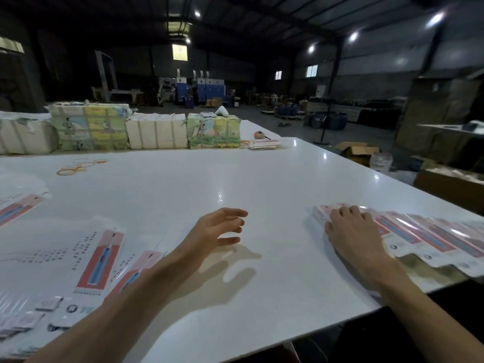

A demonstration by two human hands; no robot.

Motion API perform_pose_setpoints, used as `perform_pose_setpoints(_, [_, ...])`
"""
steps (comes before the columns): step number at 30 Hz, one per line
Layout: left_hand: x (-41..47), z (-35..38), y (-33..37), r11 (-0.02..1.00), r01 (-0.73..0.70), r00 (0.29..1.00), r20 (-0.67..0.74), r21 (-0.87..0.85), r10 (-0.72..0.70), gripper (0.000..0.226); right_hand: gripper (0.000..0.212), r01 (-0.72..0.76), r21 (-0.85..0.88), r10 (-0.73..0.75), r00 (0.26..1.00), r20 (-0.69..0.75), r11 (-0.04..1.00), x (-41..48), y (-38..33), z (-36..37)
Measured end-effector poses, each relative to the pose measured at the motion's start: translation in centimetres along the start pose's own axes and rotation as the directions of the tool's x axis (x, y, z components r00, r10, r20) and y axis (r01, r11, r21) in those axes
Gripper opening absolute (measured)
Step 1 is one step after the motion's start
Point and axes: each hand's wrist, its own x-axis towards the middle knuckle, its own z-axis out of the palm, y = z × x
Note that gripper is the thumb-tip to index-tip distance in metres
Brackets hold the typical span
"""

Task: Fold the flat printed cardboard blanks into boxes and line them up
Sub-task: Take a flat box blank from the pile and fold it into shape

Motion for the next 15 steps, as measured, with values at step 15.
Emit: perform_pose_setpoints(15, [-0.6, 0.2, 0.4, 0.986, 0.004, 1.0, -0.006, 0.165, -0.003, 0.024, 0.032, 0.223, 0.267, -0.198, 0.973, -0.116, 0.937, 3.5, -6.9, -4.9])
